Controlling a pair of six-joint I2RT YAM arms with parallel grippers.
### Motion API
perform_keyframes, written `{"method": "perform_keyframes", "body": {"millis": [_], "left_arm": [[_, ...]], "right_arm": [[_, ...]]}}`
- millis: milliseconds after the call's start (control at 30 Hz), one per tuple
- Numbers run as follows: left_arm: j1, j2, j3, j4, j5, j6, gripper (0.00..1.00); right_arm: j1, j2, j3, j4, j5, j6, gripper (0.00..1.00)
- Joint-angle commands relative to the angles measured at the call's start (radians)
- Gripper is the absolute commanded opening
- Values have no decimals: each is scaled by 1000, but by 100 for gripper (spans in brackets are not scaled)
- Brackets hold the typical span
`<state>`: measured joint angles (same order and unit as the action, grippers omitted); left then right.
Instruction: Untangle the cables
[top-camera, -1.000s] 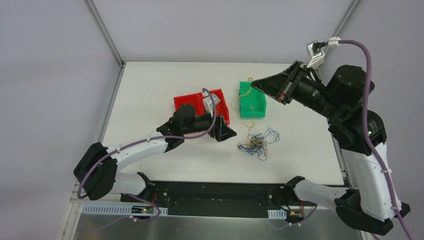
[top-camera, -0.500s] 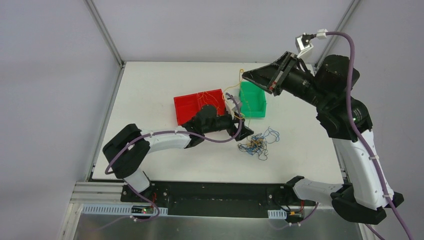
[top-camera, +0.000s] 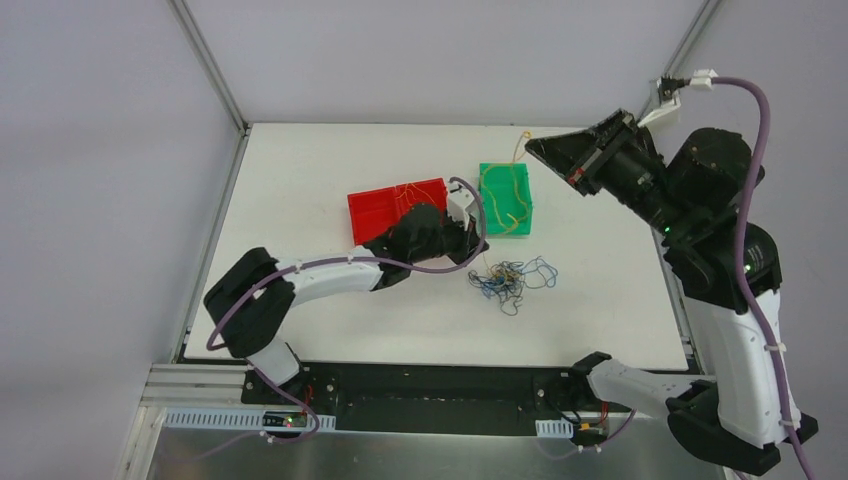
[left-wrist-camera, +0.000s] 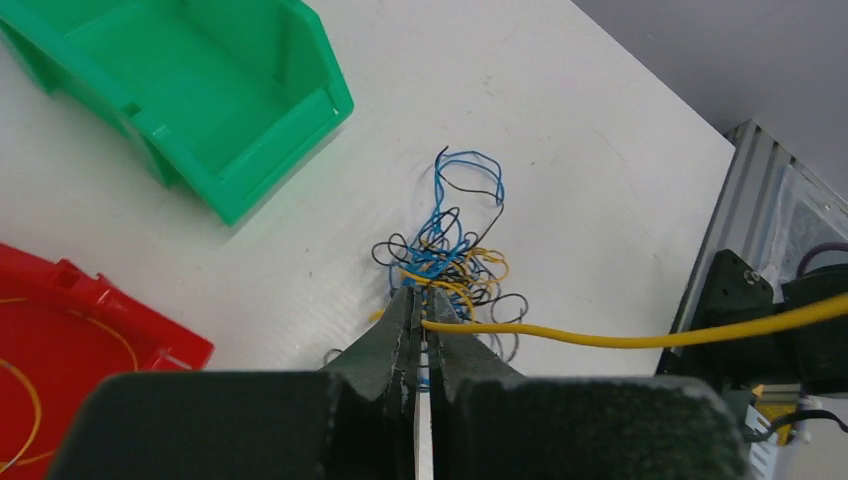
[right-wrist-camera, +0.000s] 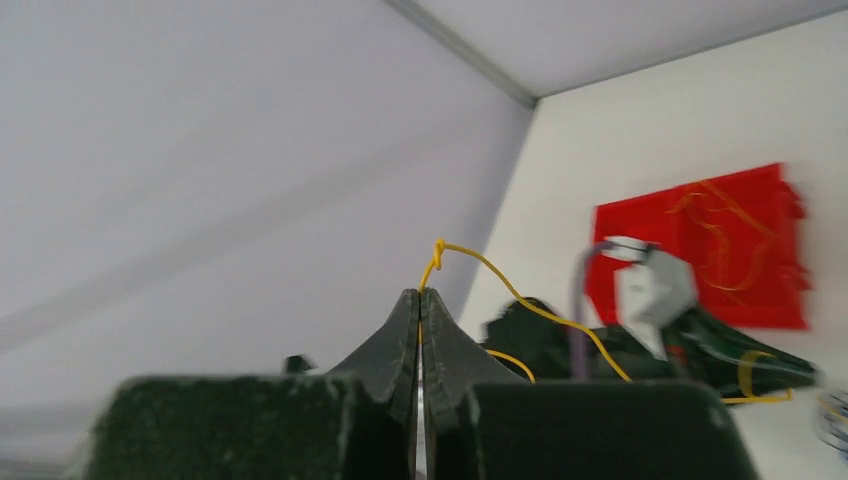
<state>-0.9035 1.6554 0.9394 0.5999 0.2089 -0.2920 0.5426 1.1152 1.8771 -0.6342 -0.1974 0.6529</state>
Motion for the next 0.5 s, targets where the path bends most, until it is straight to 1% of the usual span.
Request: {"method": "perform_keyframes", "body": {"millis": [0, 67, 167, 300, 400, 467], "left_arm": [[-2, -182, 150, -379, -71, 26, 0], [-2, -214, 242, -555, -61, 53, 0], [-3, -247, 378, -751, -38, 78, 0], [-2, -272, 523, -883, 7, 78, 0], [-2, -267, 601, -949, 34, 62, 0], [-2, -267, 618, -982, 36, 47, 0]], "right_arm": [[-7, -127, -184, -131, 343, -192, 0], [-7, -190, -333, -124, 433, -240, 0], [-9, -270, -538, -77, 472, -289, 0], [-8, -333, -721, -2, 416, -323, 0], [-9, -337, -789, 7, 386, -326, 0], [-8, -332, -816, 7, 362, -330, 0]]}}
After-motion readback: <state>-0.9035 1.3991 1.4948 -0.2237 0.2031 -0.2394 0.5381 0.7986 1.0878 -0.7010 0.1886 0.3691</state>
